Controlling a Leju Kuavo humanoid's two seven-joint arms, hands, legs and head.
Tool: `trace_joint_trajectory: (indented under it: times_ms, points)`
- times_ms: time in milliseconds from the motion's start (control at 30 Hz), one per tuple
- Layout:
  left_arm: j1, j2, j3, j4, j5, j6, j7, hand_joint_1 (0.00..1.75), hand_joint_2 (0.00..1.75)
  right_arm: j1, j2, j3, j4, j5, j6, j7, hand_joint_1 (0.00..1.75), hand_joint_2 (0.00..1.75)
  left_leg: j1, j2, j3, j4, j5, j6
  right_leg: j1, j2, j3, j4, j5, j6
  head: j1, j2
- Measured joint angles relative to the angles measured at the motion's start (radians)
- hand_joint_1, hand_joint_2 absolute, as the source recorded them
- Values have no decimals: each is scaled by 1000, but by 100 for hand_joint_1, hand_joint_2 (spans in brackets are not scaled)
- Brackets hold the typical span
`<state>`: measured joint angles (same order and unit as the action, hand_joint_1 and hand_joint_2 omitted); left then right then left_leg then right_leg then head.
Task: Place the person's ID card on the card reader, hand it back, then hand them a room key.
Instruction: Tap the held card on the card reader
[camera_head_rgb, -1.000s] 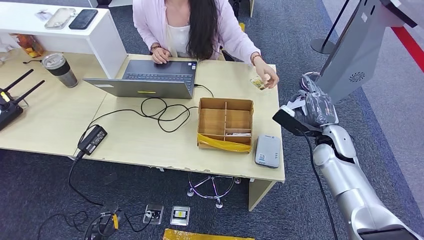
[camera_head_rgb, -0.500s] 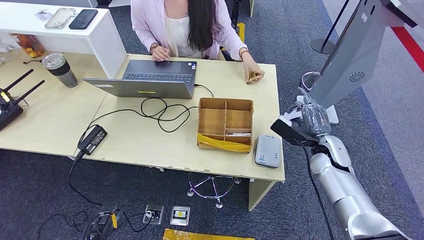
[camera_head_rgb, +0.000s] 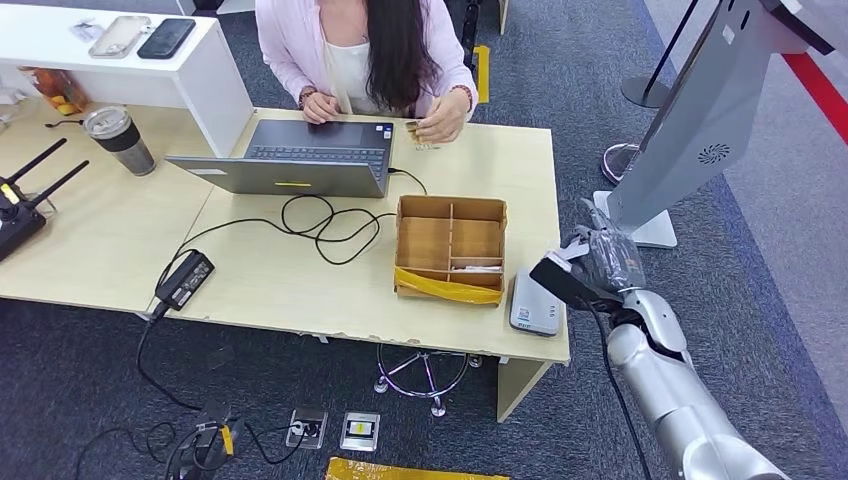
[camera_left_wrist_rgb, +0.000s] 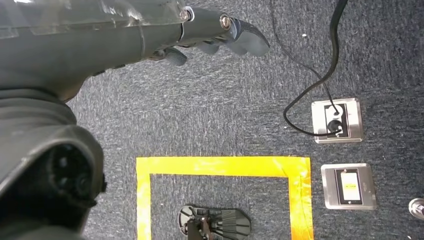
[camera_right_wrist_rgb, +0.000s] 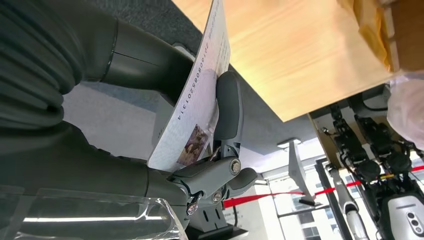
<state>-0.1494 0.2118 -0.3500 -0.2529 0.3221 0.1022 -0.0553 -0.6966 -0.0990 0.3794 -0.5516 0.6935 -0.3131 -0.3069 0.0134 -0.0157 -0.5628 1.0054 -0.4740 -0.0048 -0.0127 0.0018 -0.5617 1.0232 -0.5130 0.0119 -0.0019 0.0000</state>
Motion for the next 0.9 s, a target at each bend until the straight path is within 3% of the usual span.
trace_joint_trajectory:
  times_ms: [900]
  points:
    - [6,-14,7,-1,13,-1,41,0,0,95,19,30,49,-69,35,20,175,175,0,0,0,0,0,0,0,0,0,0,0,0,0,0]
